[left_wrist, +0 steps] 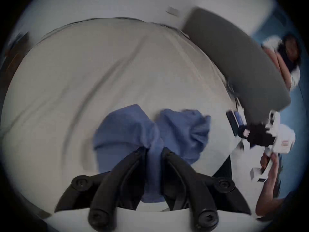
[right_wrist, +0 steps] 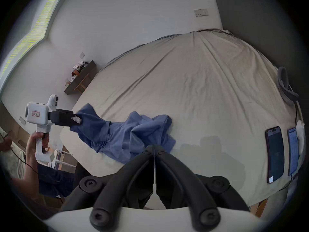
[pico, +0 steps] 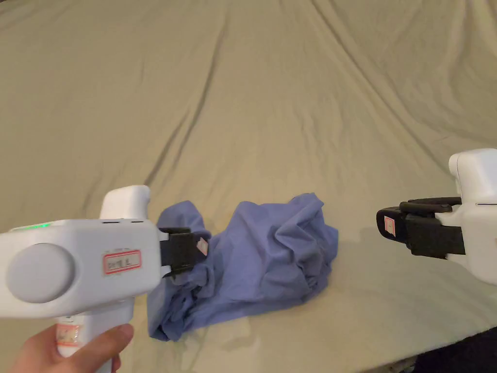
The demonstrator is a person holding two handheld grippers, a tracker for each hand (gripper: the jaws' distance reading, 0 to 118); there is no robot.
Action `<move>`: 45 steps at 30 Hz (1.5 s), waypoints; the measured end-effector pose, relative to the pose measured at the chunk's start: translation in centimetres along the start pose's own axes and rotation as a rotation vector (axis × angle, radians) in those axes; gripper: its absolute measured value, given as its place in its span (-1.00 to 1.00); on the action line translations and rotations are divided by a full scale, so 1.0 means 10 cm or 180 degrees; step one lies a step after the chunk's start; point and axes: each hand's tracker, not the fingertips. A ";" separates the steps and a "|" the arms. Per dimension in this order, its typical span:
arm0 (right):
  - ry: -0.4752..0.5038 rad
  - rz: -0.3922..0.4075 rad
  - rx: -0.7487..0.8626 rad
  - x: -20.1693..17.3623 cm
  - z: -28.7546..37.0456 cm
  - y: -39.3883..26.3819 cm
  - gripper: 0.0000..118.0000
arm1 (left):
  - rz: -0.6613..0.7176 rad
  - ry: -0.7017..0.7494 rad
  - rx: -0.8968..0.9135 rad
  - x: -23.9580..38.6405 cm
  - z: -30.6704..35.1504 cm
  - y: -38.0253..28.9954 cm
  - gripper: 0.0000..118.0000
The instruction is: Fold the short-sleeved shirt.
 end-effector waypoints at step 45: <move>0.0034 0.0377 -0.0130 -0.48 -0.11 0.20 -0.94 | -0.0077 -0.0537 0.0451 -0.08 0.56 -0.07 -0.93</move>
